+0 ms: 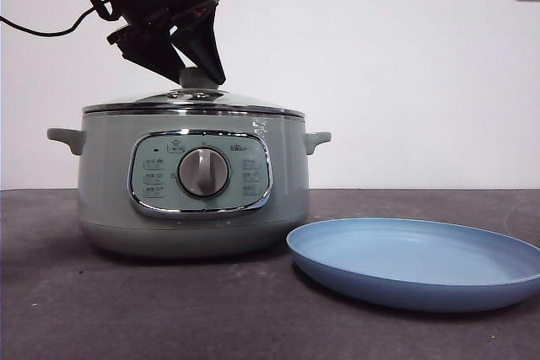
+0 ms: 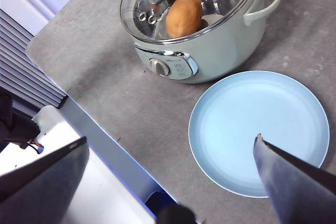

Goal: Take the potato out from the steamer,put the potato on the plate,close the lid

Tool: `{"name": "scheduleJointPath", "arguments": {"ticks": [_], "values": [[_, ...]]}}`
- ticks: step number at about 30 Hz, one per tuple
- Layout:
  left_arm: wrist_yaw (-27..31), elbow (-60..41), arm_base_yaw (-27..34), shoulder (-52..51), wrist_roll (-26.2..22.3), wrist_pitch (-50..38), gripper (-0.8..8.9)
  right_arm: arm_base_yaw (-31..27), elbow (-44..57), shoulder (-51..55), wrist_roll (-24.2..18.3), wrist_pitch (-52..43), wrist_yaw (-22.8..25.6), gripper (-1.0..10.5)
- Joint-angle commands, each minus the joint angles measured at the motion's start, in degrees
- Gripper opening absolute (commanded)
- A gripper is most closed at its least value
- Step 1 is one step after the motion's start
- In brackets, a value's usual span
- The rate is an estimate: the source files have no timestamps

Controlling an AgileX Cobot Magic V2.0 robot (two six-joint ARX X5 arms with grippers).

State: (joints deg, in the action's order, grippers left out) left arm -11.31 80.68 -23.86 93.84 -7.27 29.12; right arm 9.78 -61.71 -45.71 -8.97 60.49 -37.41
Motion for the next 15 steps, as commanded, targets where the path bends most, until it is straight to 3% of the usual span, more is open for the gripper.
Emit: {"name": "scheduleJointPath", "arguments": {"ticks": [1, 15], "values": [[-0.79, 0.42, -0.17, -0.17, 0.17, -0.17, -0.08, 0.11, -0.17, -0.04, 0.61, -0.31, 0.02, 6.0], [-0.66, 6.56, 0.81, -7.28, 1.31, 3.61, -0.08, 0.63, -0.20, -2.64, 5.84, -5.88, -0.02, 6.0]]}}
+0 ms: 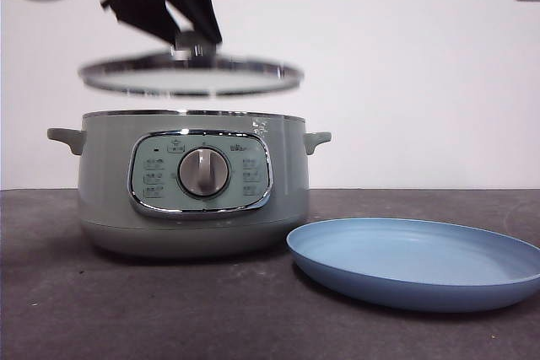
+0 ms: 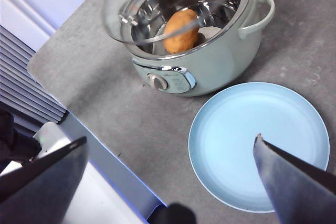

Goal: Take the potato out from the steamer,put the potato on the plate,close the lid

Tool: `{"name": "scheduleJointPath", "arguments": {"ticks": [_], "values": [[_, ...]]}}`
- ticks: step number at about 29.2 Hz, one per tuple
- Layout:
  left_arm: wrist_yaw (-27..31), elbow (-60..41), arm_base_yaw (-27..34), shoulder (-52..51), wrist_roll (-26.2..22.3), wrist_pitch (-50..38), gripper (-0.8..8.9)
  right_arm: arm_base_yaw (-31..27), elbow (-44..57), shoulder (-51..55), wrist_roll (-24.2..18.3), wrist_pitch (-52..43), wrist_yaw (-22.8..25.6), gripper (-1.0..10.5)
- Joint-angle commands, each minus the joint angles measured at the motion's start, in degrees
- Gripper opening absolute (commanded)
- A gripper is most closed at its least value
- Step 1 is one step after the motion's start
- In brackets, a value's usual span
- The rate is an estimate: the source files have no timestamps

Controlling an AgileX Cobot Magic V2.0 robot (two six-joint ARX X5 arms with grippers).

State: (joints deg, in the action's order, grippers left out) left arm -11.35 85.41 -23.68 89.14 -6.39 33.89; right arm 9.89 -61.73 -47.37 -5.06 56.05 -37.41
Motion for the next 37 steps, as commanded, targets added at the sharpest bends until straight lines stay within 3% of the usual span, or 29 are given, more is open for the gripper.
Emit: {"name": "scheduleJointPath", "arguments": {"ticks": [1, 11, 17, 25, 30, 35, 37], "values": [[-0.61, 2.12, 0.98, -3.43, 0.44, -0.59, -0.08, 0.90, -0.17, -1.62, 2.58, -2.21, -0.04, 6.0], [-0.59, 2.40, 6.88, -16.68, 0.66, 8.59, -0.08, 10.49, -1.95, -13.07, 10.99, -16.63, 0.70, 6.0], [-0.59, 2.40, 11.10, -24.72, 0.57, 15.37, -0.08, 18.58, -9.86, -26.25, 11.02, -18.69, 6.78, 6.0], [-0.52, 2.40, 14.45, -33.22, 0.31, 21.55, -0.08, 26.45, -29.05, -47.04, 10.29, -17.90, 14.29, 6.0], [0.83, 2.40, 14.80, -36.22, 0.35, 23.93, -0.08, 31.04, -43.39, -63.45, 9.42, -16.61, 23.32, 6.0], [0.76, 2.40, 14.80, -36.83, 0.37, 25.20, -0.08, 33.05, -45.59, -72.00, 8.96, -18.88, 30.38, 6.0], [0.76, 2.40, 14.80, -36.83, 0.37, 25.27, -0.08, 33.31, -45.59, -73.90, 8.98, -20.00, 30.77, 6.0]]}}
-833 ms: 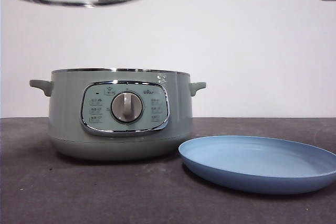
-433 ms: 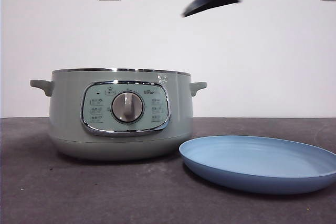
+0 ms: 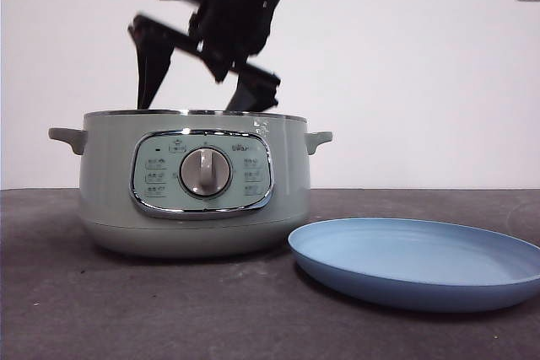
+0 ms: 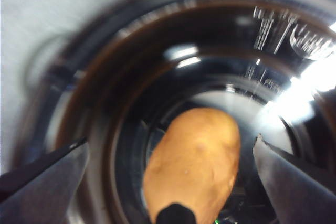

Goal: Take the potato out from the steamer,put the potato on the plate,close the lid

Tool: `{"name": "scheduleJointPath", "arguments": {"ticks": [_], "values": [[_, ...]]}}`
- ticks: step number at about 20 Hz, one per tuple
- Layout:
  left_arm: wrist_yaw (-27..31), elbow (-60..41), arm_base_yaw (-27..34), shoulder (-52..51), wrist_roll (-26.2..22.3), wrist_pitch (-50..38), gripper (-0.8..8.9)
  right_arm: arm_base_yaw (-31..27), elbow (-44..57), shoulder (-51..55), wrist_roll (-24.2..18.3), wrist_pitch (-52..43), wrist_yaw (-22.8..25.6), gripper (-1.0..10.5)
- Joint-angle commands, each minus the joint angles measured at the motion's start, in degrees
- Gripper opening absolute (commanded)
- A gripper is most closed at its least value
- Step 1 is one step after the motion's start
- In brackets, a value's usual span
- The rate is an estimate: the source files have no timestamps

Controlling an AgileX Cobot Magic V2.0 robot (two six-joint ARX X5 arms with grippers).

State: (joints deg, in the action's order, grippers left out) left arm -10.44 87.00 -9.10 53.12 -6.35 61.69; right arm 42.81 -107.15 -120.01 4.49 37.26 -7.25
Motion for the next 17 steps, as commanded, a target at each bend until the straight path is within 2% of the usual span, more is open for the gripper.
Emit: {"name": "scheduleJointPath", "arguments": {"ticks": [1, 6, 8, 10, 13, 14, 17], "values": [[-0.15, 0.81, 0.22, -0.81, 0.33, -2.47, -0.08, 0.59, -0.17, -2.08, -0.57, -1.55, 1.88, 6.0], [-0.22, 0.81, 0.20, -0.81, 0.33, -2.45, -0.08, 0.87, -0.17, -4.85, -0.98, -1.84, 4.68, 5.9], [-0.22, 0.81, 0.17, -0.81, 0.33, -2.45, -0.08, 0.87, -0.17, -5.18, -1.01, -1.62, 4.63, 4.6], [-0.22, 0.81, 0.17, -0.81, 0.33, -2.45, -0.08, 0.87, -0.17, -5.29, -0.96, -0.66, 4.61, 3.9], [-0.22, 0.81, 0.17, -0.83, 0.33, -2.45, -0.08, 0.85, -0.17, -5.29, -0.98, -0.35, 4.59, 1.2], [-0.24, 0.81, 0.17, -0.83, 0.33, -2.45, -0.08, 0.83, -0.17, -5.29, -1.31, -0.46, 4.57, -0.1], [-0.33, 0.81, 0.17, -0.83, 0.31, -2.40, -0.08, 0.72, -0.20, -3.43, -2.38, -0.72, 4.63, -0.2]]}}
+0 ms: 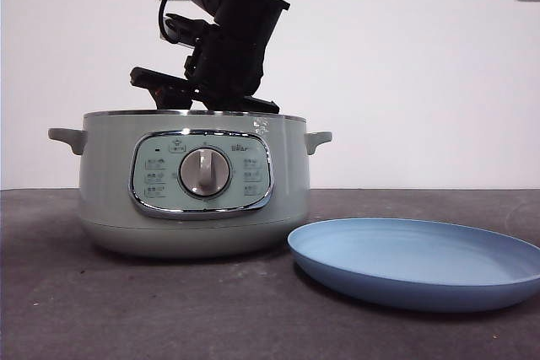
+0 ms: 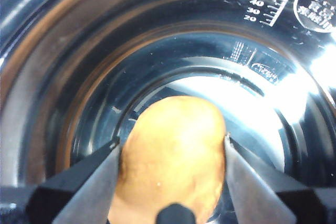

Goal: Take the potato out from the steamer,put the potato on the plate,close the lid

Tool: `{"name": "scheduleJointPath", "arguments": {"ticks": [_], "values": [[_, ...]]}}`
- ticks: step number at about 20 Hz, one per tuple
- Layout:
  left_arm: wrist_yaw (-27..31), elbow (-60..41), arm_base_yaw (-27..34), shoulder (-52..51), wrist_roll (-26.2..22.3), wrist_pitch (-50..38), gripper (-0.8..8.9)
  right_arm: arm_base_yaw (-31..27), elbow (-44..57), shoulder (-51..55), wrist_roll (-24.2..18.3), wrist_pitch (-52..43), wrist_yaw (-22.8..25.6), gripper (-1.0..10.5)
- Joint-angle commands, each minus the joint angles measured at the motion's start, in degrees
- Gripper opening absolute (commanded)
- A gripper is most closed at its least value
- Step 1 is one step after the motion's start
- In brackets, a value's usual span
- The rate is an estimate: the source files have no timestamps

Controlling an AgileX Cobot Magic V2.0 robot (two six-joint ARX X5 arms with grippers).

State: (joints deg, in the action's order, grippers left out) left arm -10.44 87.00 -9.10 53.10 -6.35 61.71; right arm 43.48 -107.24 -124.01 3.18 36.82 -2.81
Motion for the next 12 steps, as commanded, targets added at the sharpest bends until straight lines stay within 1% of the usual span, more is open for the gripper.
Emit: {"name": "scheduleJointPath", "arguments": {"ticks": [1, 3, 4, 6, 9, 11, 12], "values": [[-0.35, 0.81, 0.17, -0.81, 0.31, -2.45, -0.08, 0.02, -0.11, 2.97, -1.79, -0.15, 0.31, -0.2], [-0.44, 0.81, 0.17, -0.81, 0.31, -2.49, -0.08, 0.04, -0.11, 9.33, -2.05, 1.07, 0.24, -0.2], [-0.48, 0.81, 0.17, -0.81, 0.28, -2.47, -0.08, 0.02, -0.11, 13.00, -3.23, 3.32, 0.50, -0.2], [-0.52, 0.81, 0.15, -0.79, 0.28, -3.06, -0.08, -0.22, -0.11, 20.09, -5.68, 10.40, 4.46, -0.2], [-0.96, 0.81, 0.15, -0.79, 0.28, -3.32, -0.08, -2.97, 0.26, 27.63, -6.05, 20.57, 6.10, -0.2], [-3.37, 0.81, 0.15, -0.79, 0.26, -3.37, -0.08, -5.18, 3.04, 30.91, -6.25, 22.60, 6.01, -0.2], [-3.50, 0.81, 0.15, -0.79, 0.26, -3.37, -0.08, -6.08, 5.73, 32.79, -6.21, 22.03, 5.90, -0.2]]}}
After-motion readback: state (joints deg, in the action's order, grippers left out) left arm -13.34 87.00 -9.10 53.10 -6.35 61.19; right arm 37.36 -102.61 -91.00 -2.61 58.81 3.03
